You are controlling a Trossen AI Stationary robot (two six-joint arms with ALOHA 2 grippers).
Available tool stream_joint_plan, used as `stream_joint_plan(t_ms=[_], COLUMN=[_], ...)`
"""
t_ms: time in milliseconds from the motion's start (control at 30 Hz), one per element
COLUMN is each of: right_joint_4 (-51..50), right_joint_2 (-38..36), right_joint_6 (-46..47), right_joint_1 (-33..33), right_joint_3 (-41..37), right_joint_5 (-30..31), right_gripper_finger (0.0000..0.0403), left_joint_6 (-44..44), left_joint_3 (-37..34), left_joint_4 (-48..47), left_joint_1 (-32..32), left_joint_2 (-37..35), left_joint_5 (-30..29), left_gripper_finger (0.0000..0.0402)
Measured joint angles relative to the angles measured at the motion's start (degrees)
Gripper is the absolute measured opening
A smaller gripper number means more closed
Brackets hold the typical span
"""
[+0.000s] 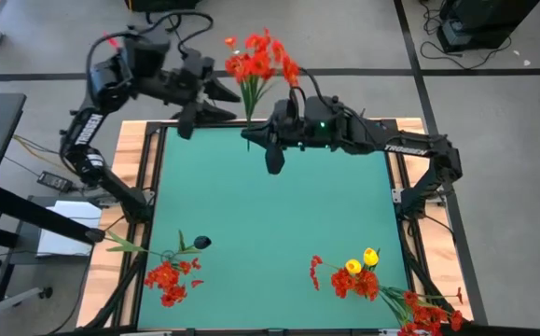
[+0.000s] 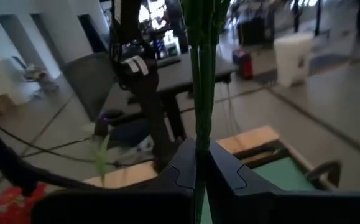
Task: Sort flowers into vase by color
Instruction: Put the red flowers into the transparent flower vase
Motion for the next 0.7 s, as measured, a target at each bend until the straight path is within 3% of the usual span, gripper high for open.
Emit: stream_joint_plan(t_ms=[167,400,500,700], right_joint_4=[-0.36,-1.81,-3.66,-3.64], right_joint_2=[0.0,-0.02,-0.02,-0.02], right_joint_6=[1.7,1.61,1.61,1.57], right_joint_1=[-1.19,-1.28,-1.47,-1.73], right_joint_3=[0.0,0.0,0.0,0.0], right_joint_5=[-3.52,-6.1,-5.9,-6.05], right_gripper_finger=[0.002,0.0019,0.0019,0.0019], left_joint_6=[-0.9,-3.73,-4.72,-4.83], left_joint_3=[0.0,-0.02,-0.02,0.0], left_joint_4=[0.6,5.78,7.44,7.48], left_joint_1=[-0.79,-0.85,-1.16,-1.38], left_joint_2=[1.91,2.82,2.87,2.89], left_joint_5=[-6.51,-6.35,-2.97,-1.75], left_gripper_finger=[0.0245,0.0245,0.024,0.0179])
